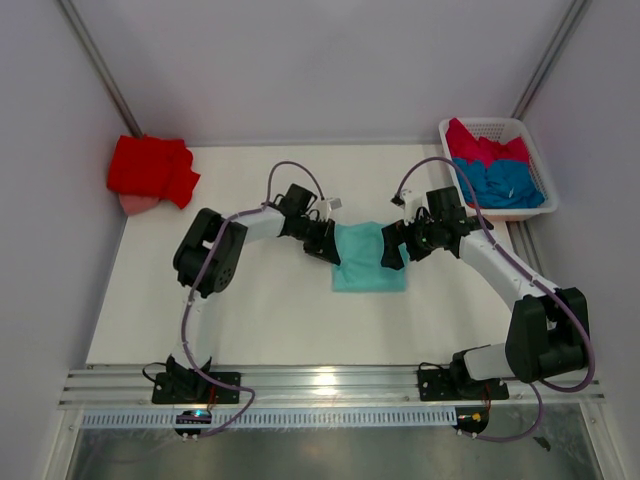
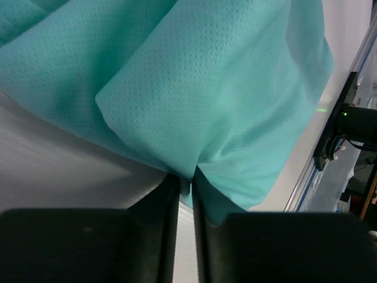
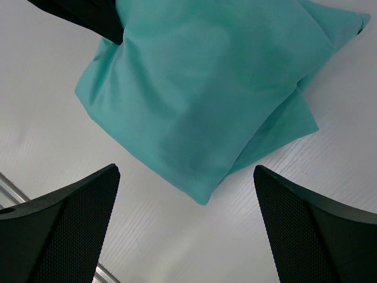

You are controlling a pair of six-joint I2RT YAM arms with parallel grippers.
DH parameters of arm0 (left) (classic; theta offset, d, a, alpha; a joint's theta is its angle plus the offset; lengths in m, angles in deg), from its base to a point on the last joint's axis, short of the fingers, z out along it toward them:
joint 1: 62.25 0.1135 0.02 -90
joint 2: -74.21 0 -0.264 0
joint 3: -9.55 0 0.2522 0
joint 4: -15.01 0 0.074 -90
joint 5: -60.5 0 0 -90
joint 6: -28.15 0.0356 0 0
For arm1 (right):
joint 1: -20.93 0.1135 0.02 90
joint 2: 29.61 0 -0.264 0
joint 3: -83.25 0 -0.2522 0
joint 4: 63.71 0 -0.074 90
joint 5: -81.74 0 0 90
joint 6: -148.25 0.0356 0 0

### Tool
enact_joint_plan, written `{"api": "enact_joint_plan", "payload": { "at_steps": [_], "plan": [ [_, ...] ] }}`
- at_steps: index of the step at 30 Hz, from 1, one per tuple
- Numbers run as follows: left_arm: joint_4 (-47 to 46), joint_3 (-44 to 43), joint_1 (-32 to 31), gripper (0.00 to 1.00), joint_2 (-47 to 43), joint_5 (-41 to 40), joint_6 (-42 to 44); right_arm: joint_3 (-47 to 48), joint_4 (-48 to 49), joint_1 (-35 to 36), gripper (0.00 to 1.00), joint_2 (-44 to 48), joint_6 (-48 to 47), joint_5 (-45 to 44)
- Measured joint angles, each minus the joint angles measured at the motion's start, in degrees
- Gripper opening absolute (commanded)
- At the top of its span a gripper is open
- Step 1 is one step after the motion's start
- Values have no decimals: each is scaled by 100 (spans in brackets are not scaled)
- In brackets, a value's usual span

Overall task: Fold and stack the t-shirts
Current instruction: Fold the tshirt

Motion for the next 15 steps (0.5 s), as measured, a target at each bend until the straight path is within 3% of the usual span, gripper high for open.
{"api": "enact_joint_plan", "payload": {
  "at_steps": [1,8,15],
  "plan": [
    [-11,4,-7,0,37,2,-24,0,0,0,99,0,0,-2],
    [-17,-2,-20,0,61,55,-26,0,-2,0,99,4,4,57],
    [68,-57,-33,0,70,33,17,4,-17,0,99,-452,42,680]
  ]
}}
